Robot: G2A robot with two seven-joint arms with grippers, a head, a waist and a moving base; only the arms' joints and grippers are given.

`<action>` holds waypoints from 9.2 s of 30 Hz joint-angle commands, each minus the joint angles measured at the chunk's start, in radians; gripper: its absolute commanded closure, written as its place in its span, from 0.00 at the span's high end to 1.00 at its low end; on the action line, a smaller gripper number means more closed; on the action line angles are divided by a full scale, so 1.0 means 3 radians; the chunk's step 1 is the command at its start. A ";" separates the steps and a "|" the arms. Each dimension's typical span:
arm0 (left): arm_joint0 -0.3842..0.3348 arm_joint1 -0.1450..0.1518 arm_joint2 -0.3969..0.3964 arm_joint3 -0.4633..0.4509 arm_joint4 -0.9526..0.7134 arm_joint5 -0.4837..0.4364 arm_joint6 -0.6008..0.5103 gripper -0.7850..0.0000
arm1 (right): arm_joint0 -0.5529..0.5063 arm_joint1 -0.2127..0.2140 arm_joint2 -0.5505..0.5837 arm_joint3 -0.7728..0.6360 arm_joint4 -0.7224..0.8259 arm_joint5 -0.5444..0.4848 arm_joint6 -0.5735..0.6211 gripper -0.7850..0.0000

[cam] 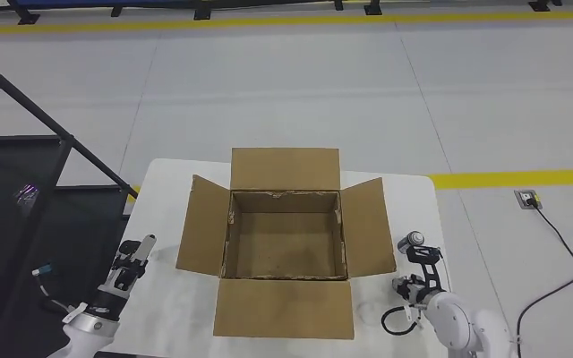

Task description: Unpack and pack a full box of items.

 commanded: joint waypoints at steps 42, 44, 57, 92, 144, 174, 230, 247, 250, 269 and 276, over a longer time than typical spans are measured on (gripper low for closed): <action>0.0000 0.0000 0.0000 0.0000 0.0000 0.0000 0.0000 1.00 | -0.0089 0.0058 -0.0487 -0.0559 0.0460 -0.0303 -0.0651 1.00; 0.0000 0.0000 0.0000 0.0000 0.0000 0.0000 0.0000 1.00 | -0.0204 0.0071 -0.0404 -0.0674 0.0296 -0.0096 -0.0550 1.00; 0.0000 0.0000 0.0000 0.0000 0.0000 0.0000 0.0000 1.00 | -0.0167 0.0123 -0.0026 -0.0430 0.0221 0.0270 -0.0055 1.00; 0.0000 0.0000 0.0000 0.0000 0.0000 0.0000 0.0000 1.00 | -0.0023 0.0185 -0.0142 -0.0511 0.0025 0.0486 -0.0115 0.00; 0.0000 0.0000 0.0000 0.0000 0.0000 0.0000 0.0000 1.00 | 0.3477 -0.1111 -0.3580 0.3615 0.1241 -0.0446 -0.0798 0.50; 0.0000 0.0000 0.0000 0.0000 0.0000 0.0000 0.0000 1.00 | 0.1056 -0.0214 -0.0944 -0.1507 -0.1671 0.0307 0.0643 1.00; 0.0000 0.0000 0.0000 0.0000 0.0000 0.0000 0.0000 1.00 | 0.0920 -0.0014 -0.0228 -0.1071 -0.0619 -0.0093 -0.0007 0.00; 0.0000 0.0000 0.0000 0.0000 0.0000 0.0000 0.0000 1.00 | 0.1844 -0.0177 -0.1947 -0.0274 0.0056 -0.0552 0.0380 0.00; 0.0000 0.0000 0.0000 0.0000 0.0000 0.0000 0.0000 1.00 | 0.1922 -0.0214 -0.2085 0.0208 0.0142 -0.0530 0.0296 0.00; 0.0000 0.0000 0.0000 0.0000 0.0000 0.0000 0.0000 1.00 | 0.2331 -0.0374 -0.2391 0.1680 0.0218 -0.0524 -0.0257 0.40; -0.0037 0.0005 0.0001 0.0018 -0.0030 0.0047 0.0028 1.00 | 0.2411 -0.0421 -0.2460 0.1782 0.0231 -0.0501 -0.0225 0.72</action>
